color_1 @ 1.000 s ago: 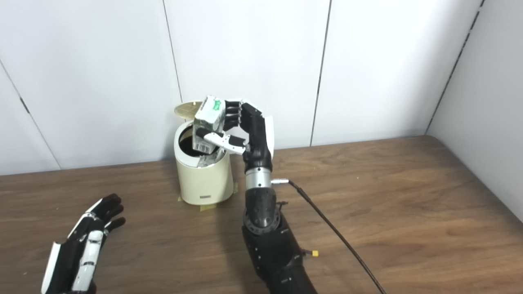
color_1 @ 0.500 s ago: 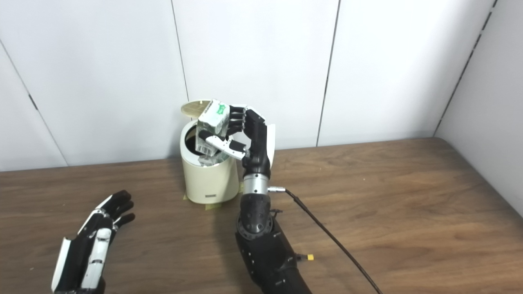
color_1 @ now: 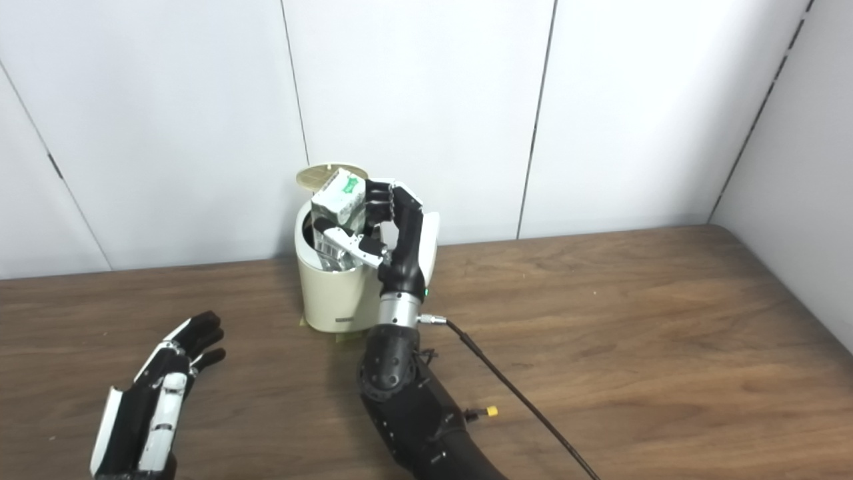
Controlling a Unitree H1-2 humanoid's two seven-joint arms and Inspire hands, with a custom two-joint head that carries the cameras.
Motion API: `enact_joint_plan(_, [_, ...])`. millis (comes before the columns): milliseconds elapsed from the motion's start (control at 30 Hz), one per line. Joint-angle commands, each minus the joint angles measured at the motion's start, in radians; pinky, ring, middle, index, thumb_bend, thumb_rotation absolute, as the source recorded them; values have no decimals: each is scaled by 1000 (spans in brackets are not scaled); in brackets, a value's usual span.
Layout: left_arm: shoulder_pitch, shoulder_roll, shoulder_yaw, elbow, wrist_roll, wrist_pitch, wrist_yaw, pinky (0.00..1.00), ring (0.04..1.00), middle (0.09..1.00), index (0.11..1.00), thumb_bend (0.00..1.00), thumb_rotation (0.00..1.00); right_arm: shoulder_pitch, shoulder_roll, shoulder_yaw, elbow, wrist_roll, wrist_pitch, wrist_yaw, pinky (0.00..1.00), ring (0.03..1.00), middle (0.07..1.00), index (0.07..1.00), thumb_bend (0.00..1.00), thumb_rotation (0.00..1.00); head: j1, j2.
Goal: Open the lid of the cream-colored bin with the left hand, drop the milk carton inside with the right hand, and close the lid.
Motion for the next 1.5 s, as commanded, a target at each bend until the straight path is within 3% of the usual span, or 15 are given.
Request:
enact_joint_plan(0, [122, -31, -10, -40, -5, -32, 8, 811, 855, 863, 836, 219, 790, -73, 0, 25, -3, -23, -41, -46, 395, 445, 488, 497, 514, 0, 2, 1])
enact_joint_plan(333, [127, -36, -12, -52, -8, -19, 10, 812, 853, 863, 837, 203, 782, -114, -4, 75, 35, -10, -41, -166, 385, 442, 497, 496, 512, 0, 5, 2])
enact_joint_plan(667, [127, -41, -14, -64, -22, 6, 11, 798, 848, 858, 833, 200, 741, -135, -23, 214, 99, -57, -41, -298, 424, 453, 493, 490, 512, 0, 42, 0])
enact_joint_plan(900, [126, -39, -15, -54, -6, -10, 14, 804, 848, 853, 824, 223, 736, -147, -19, 263, 123, -48, -41, -354, 425, 455, 497, 484, 512, 0, 63, -1])
enact_joint_plan(1167, [135, -31, -20, -65, -2, -2, 7, 799, 847, 856, 827, 223, 728, -155, -7, 275, 133, -28, -41, -381, 414, 447, 495, 492, 512, 0, 83, 0])
enact_joint_plan(1467, [139, -38, -19, -67, -8, 8, 10, 797, 847, 854, 823, 222, 712, -186, -4, 235, 118, 8, -41, -390, 407, 444, 490, 503, 511, 0, 105, -12])
